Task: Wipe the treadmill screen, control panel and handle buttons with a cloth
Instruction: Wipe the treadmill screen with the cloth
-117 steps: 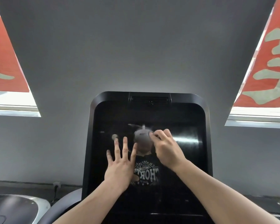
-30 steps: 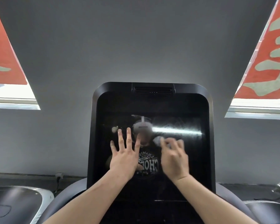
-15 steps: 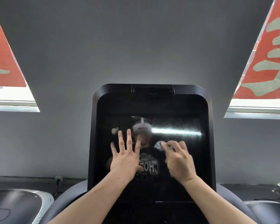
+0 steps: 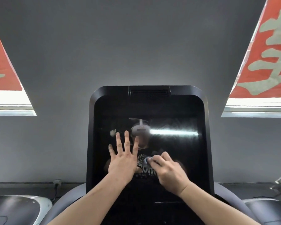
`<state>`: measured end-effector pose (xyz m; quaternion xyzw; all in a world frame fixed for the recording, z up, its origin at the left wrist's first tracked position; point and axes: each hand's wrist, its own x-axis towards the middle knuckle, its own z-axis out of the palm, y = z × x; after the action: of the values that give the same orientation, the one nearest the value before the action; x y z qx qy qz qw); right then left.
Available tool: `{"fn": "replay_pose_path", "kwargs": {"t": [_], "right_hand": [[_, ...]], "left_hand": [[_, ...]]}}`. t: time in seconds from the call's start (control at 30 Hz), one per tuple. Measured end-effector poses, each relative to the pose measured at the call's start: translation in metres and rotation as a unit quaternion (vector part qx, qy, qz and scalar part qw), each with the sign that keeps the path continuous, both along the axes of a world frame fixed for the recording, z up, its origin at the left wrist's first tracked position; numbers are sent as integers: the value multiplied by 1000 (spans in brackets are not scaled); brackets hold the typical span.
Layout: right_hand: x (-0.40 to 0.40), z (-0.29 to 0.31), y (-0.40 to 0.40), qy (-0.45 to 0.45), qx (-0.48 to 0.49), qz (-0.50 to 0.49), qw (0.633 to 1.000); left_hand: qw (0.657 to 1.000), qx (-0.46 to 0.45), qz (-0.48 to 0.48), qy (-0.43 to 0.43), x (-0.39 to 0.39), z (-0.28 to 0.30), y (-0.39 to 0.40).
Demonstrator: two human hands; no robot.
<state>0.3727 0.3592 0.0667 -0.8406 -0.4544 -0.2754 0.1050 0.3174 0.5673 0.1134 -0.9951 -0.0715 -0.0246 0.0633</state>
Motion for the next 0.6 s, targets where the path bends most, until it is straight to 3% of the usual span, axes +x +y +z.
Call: {"fn": "replay_pose_path", "kwargs": {"t": [0.03,0.17,0.33,0.5,0.6], "right_hand": [[10,8,-9,4,-2,-3,1000],[31,18,-14,49,155,-164,973],[1,4,-5,-1,-7,6,1000],[32,19,-16,41,152,-161,974],[1,2,-2,1,41,-33,999]], "left_hand": [[1000,2,-2,0,0,1,0],[1000,5,0,15,1,4,0],[1000,5,-3,5,-1,3,-1],[1000,3,-2,10,1,3,0],[1000,4,0,6,0,2,0]]}}
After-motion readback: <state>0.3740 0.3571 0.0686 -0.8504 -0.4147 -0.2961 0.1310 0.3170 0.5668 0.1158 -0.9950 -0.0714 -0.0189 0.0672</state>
